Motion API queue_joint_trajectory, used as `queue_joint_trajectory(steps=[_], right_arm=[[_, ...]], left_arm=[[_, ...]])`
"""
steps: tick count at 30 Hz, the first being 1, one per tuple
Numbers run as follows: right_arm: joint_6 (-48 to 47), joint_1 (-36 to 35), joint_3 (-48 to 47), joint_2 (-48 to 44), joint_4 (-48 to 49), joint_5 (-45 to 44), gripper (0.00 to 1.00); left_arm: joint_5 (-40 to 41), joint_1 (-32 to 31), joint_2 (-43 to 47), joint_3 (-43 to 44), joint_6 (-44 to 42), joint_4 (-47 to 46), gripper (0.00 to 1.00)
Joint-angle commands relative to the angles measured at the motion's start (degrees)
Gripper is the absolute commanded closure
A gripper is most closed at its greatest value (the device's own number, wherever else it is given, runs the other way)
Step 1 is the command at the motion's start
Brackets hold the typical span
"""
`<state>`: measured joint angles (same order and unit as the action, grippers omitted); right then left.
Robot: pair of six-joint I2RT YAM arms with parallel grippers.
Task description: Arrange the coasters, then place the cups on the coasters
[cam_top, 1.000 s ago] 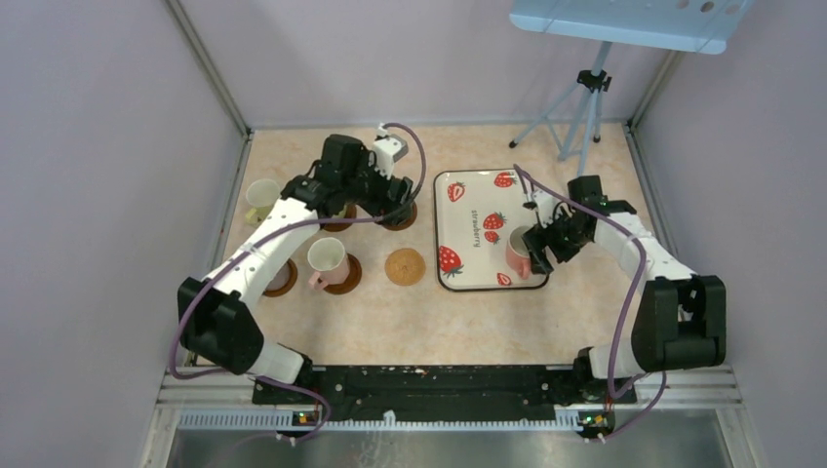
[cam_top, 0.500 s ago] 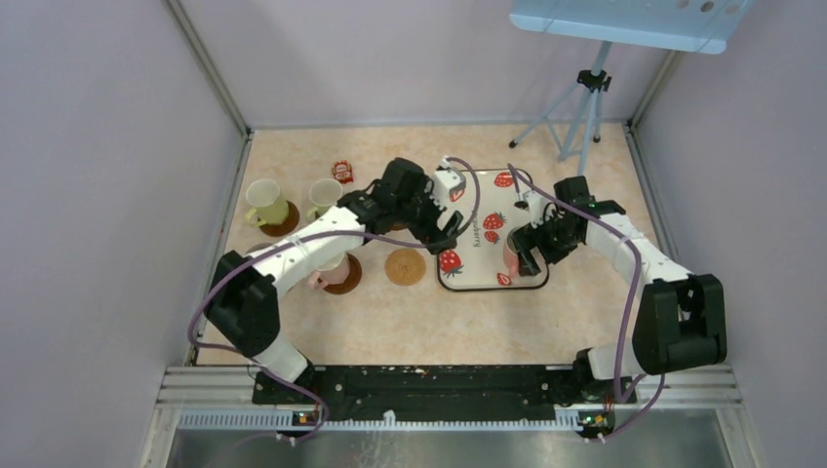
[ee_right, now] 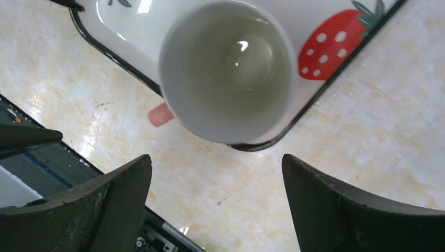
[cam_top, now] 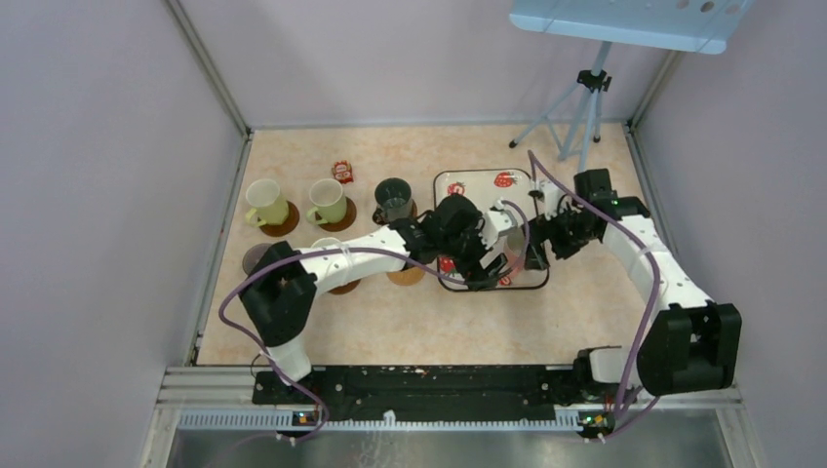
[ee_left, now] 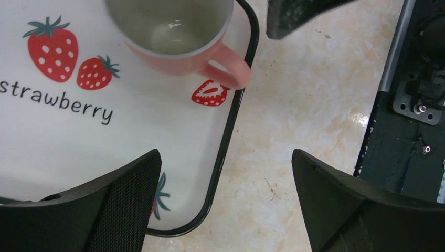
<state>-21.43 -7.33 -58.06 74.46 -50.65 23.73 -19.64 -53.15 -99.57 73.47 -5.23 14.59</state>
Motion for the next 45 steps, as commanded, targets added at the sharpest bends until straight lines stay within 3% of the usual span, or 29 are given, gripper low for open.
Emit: queue_joint_trajectory(steps=[1, 6, 17, 25, 33, 40, 45], right_arm=[[-1.24, 7.84, -5.08, -0.46, -3.92, 4.06, 0.08], [-0.37, 17.23, -12.55, 3.59, -4.31, 8.92, 0.08], [1.32, 20.30, -16.29, 7.47, -1.63, 8.52, 0.08], [0.58, 21.38, -16.09, 8.11, -1.42, 8.88, 0.08], [0.25, 21.83, -15.29, 8.11, -0.83, 9.14, 0.08], [-0.04, 21.86, -15.16, 8.03, -0.78, 9.02, 0.08], [-0.70, 21.90, -14.89, 7.59, -0.93, 8.75, 0.08]], left_arm=[[0.73, -2.05, -1.96, 2.25, 2.06, -6.48, 0.01], [1.81, -3.70, -5.81, 4.89, 2.76, -8.58, 0.01], [8.65, -4.32, -15.23, 13.88, 7.13, -7.10, 0.05], [15.35, -4.25, -17.14, 16.16, 6.02, -5.46, 0.16], [20.96, -3.85, -18.53, 19.37, 3.00, -1.20, 0.39], [19.94, -3.40, -24.37, 26.64, 2.25, 7.24, 0.37], [17.35, -3.05, -25.37, 27.60, 1.98, 7.86, 0.45]])
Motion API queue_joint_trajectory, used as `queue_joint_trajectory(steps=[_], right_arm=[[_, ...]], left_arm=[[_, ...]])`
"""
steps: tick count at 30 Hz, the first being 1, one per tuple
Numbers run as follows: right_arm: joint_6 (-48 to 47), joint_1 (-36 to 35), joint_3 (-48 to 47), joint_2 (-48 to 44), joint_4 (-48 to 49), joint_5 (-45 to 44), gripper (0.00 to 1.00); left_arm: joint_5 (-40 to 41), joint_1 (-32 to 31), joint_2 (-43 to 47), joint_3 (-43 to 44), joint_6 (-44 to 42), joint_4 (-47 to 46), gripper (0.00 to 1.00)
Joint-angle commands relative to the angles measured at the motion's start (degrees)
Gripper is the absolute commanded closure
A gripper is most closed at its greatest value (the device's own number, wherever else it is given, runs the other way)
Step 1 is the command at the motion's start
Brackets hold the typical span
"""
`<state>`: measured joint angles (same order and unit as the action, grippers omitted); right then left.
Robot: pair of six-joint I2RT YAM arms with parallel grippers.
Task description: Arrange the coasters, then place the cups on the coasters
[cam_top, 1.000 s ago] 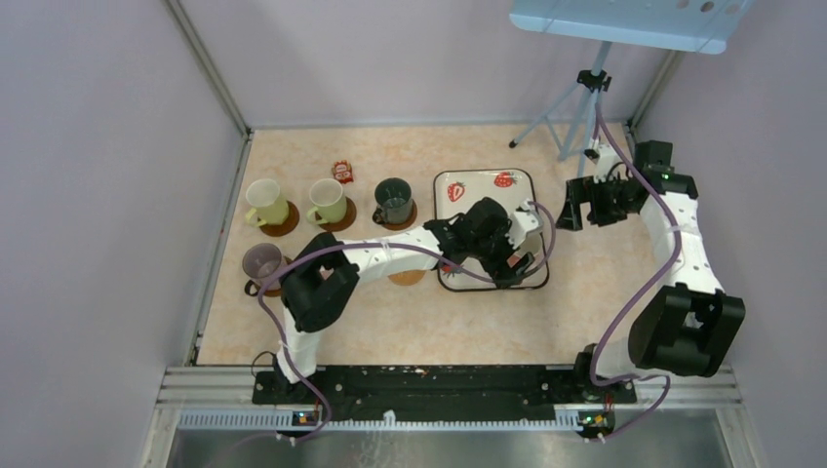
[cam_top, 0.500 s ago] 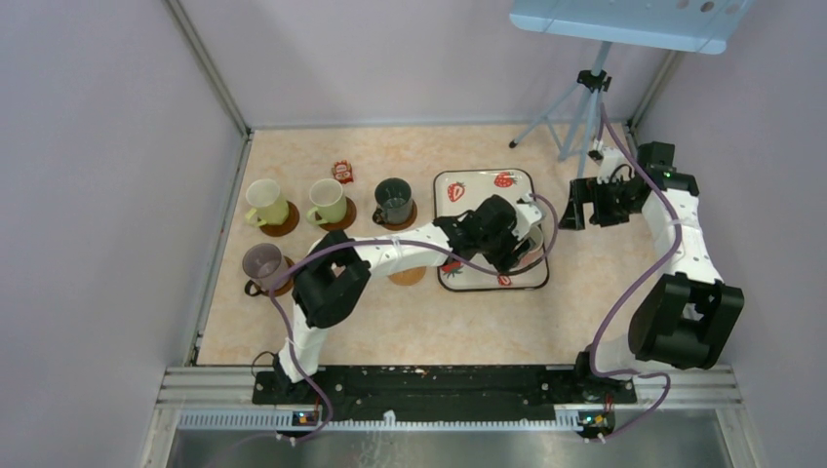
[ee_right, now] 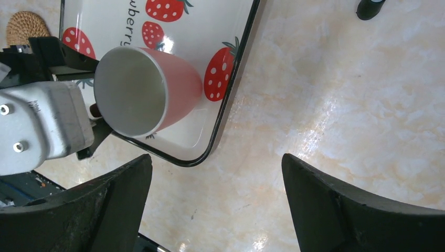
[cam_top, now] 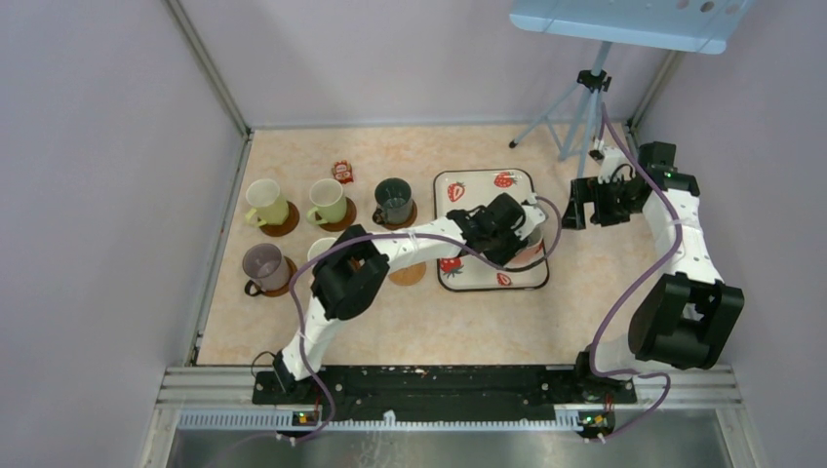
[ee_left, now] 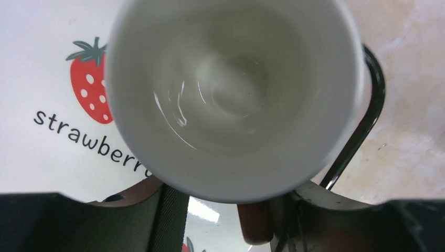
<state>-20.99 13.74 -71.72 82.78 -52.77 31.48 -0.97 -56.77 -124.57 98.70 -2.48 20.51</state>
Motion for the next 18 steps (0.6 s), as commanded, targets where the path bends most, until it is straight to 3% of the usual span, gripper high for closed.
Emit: queue_joint_trajectory(steps=[1, 6, 8, 14, 18], right_arm=[[-1.20, 0.85, -1.15, -0.82, 1.22, 0.95, 0.08], [-1.05, 0.93, -0.55, -0.93, 1.76, 1.50, 0.08], [-0.81, 0.94, -0.68, -0.71, 1.98, 2.00, 0.09], [-0.09, 0.93, -1.39, 0.39, 2.51, 3.06, 0.09], [0.01, 0.93, -1.96, 0.84, 2.26, 3.72, 0.09]], left_arm=[[-1.19, 0.63, -0.40, 2.60, -0.77, 1.84, 0.51], [-1.03, 1.50, 1.07, 3.06, -0.53, 1.82, 0.89], [-1.19, 2.15, 3.36, 0.85, -0.29, 0.89, 1.00], [2.24, 3.15, 15.62, -11.59, -0.46, -10.02, 1.00], [4.74, 3.90, 23.09, -17.93, 1.30, -11.54, 1.00]])
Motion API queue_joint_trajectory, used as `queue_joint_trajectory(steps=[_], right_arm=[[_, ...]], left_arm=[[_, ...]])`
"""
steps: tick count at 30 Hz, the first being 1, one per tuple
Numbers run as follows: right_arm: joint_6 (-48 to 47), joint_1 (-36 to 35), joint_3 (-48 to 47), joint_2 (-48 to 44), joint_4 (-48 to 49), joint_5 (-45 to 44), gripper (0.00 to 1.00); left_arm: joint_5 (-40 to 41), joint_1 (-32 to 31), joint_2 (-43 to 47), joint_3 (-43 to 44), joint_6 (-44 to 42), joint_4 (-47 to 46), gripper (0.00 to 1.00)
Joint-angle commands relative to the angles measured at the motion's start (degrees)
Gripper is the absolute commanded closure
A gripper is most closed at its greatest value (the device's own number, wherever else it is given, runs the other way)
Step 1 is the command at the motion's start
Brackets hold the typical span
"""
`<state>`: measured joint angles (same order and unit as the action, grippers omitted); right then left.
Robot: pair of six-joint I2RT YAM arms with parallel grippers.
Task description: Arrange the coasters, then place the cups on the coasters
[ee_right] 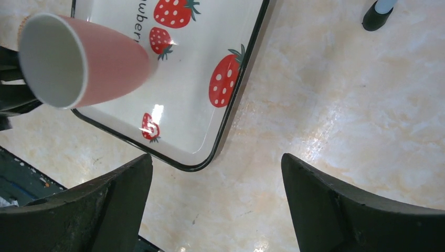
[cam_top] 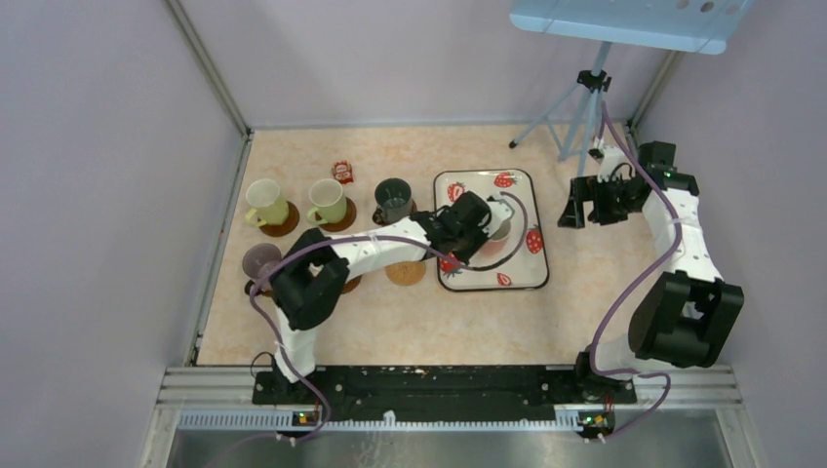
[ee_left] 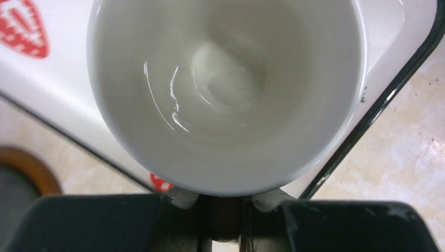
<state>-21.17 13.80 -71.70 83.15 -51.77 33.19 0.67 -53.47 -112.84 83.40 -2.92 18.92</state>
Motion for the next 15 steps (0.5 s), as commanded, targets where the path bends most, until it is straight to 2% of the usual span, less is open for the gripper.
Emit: queue_joint_trajectory(steps=[1, 11, 15], right_arm=[[0.12, 0.86, -2.05, 0.50, 1.09, 1.85, 0.09], [-0.36, 0.79, -2.54, 1.30, -0.31, 1.22, 0.10], [-0.24, 0.79, -3.20, 1.96, -0.53, 0.87, 0.10]], left_arm=[[3.65, 0.92, 13.29, -4.28, 2.61, -9.95, 1.00], [9.12, 6.92, 29.74, -20.14, 9.66, -3.50, 1.00], [5.70, 10.25, 34.47, -24.24, 10.69, 0.18, 1.00]])
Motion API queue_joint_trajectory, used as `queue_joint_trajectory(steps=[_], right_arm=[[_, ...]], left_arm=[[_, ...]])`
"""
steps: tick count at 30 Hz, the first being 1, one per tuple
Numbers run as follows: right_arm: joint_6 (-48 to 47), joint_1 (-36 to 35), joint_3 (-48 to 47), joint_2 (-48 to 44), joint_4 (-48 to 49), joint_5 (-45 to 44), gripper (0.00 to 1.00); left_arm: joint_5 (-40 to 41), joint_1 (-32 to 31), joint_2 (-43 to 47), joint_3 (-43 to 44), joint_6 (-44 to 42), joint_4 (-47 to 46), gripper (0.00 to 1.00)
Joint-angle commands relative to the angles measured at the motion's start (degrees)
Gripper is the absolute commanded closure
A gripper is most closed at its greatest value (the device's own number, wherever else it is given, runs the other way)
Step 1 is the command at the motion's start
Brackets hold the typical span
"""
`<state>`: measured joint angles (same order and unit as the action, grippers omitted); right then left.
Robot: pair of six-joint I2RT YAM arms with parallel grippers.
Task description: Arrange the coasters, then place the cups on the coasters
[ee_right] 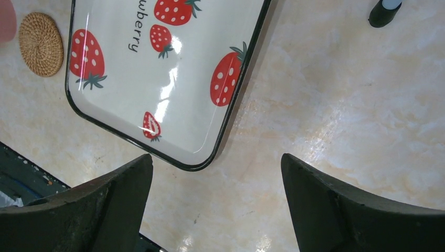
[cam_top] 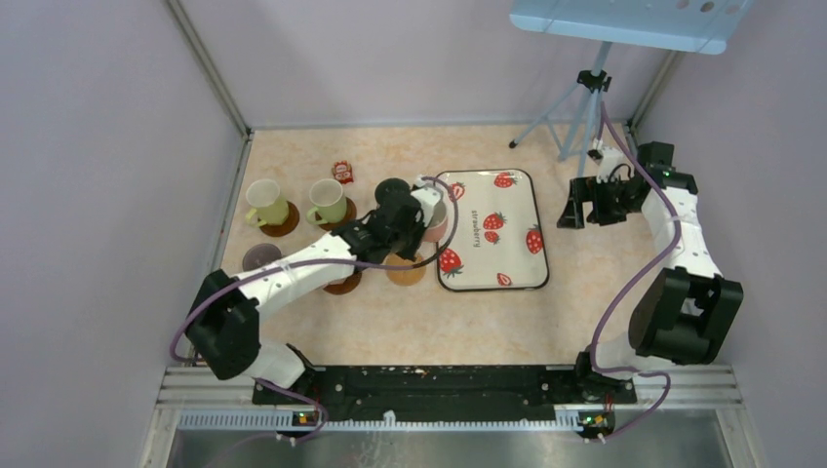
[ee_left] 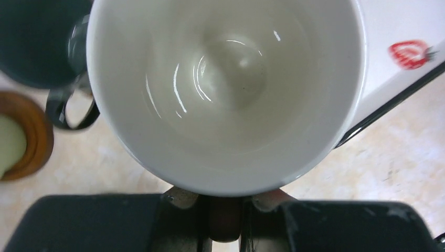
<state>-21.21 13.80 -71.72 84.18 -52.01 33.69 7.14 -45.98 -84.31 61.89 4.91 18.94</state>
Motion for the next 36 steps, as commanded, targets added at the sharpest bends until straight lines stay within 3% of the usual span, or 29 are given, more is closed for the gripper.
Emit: queue_joint_trajectory(steps=[1, 5, 13, 33, 36], right_arm=[[-0.23, 0.79, -3.29, 0.98, -0.30, 0.21, 0.10], [0.31, 0.79, -2.72, 0.98, 0.23, -0.21, 0.10], [1.34, 0.79, -1.74, 0.76, 0.79, -0.25, 0.10], [2.51, 0.74, -2.10, -0.20, 0.81, -1.25, 0.10], [2.29, 0.76, -2.08, -0.25, 0.34, -1.33, 0.10]], left_arm=[[-1.52, 2.91, 7.41, -3.76, 2.64, 0.32, 1.00], [-2.15, 2.99, 12.48, -9.32, 1.53, -1.76, 1.00], [-1.51, 5.52, 13.55, -16.22, 0.40, -7.84, 1.00], [-4.66, 6.42, 10.78, -22.80, 1.56, -12.39, 1.00], [-4.09, 6.40, 9.90, -22.95, 1.79, -11.93, 0.93]])
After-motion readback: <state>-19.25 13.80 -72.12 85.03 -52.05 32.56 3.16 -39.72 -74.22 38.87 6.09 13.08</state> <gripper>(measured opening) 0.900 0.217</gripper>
